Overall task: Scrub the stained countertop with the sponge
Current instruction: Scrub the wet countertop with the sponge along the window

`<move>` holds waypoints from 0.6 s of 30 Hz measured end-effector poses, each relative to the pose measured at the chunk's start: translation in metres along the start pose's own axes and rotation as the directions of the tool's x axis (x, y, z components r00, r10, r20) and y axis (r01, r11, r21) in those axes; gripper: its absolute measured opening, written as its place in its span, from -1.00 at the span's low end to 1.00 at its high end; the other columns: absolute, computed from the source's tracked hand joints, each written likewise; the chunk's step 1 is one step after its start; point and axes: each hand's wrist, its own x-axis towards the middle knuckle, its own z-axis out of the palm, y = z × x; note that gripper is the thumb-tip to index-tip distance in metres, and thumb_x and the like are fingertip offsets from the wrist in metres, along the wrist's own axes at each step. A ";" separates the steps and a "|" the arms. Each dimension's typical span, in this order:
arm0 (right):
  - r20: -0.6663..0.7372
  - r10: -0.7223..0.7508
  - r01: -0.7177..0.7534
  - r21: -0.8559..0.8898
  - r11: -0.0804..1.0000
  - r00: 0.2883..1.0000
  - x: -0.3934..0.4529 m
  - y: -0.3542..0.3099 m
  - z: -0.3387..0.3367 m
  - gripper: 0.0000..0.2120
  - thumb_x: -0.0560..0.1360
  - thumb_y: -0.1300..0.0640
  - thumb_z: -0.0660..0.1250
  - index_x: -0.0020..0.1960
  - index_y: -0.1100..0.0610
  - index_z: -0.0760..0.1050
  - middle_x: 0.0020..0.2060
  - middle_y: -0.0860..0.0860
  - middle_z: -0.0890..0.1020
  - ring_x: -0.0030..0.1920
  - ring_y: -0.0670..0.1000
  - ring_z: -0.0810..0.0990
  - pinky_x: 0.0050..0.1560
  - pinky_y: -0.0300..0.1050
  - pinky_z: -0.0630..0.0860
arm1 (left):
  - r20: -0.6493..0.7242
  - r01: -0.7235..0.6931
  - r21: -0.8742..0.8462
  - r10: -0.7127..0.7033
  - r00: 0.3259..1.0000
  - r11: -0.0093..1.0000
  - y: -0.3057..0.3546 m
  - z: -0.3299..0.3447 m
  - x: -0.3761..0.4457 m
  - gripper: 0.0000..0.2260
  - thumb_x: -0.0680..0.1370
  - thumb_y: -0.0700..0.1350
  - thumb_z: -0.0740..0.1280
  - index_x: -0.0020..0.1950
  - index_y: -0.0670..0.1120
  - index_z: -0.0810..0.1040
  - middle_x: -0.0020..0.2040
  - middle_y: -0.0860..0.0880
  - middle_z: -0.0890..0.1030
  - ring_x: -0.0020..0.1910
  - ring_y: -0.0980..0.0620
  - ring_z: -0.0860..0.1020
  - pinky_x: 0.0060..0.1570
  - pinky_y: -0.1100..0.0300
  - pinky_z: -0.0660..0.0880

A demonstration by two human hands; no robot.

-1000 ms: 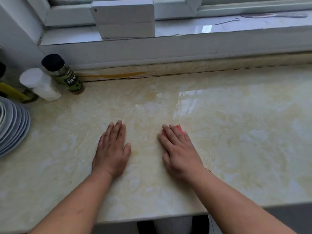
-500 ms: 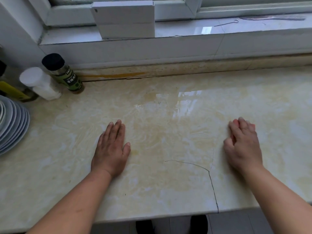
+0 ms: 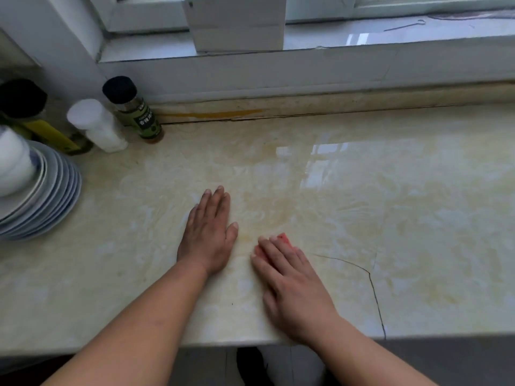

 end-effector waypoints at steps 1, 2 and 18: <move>0.000 0.012 -0.012 0.013 1.000 1.000 -0.010 0.003 -0.001 -0.37 0.46 0.02 0.24 0.54 -0.03 0.32 0.61 -0.05 0.19 0.62 0.06 0.05 0.53 0.16 0.23 | 0.012 0.000 -0.005 0.000 1.000 1.000 -0.001 -0.002 0.000 -0.36 0.73 0.10 0.06 0.73 0.00 -0.16 0.70 0.09 -0.27 0.65 0.10 -0.32 0.59 0.11 -0.29; -0.006 0.033 -0.033 0.027 0.999 0.999 -0.021 0.008 -0.001 -0.37 0.46 0.04 0.26 0.54 -0.02 0.34 0.61 -0.05 0.19 0.62 0.07 0.06 0.51 0.19 0.27 | 0.031 -0.002 -0.008 0.003 1.000 1.000 -0.001 -0.004 0.000 -0.37 0.73 0.10 0.05 0.72 0.00 -0.17 0.70 0.08 -0.29 0.65 0.09 -0.33 0.59 0.11 -0.29; 0.030 0.160 -0.161 0.006 0.987 0.987 0.079 -0.065 0.022 -0.34 0.57 0.00 0.11 0.65 0.00 0.03 0.64 -0.03 -0.12 0.62 0.05 -0.28 0.60 0.10 -0.16 | 0.023 0.070 0.052 -0.071 0.997 0.996 -0.062 -0.014 -0.030 -0.37 0.73 0.11 -0.01 0.71 -0.03 -0.23 0.69 0.06 -0.32 0.65 0.06 -0.35 0.63 0.02 -0.27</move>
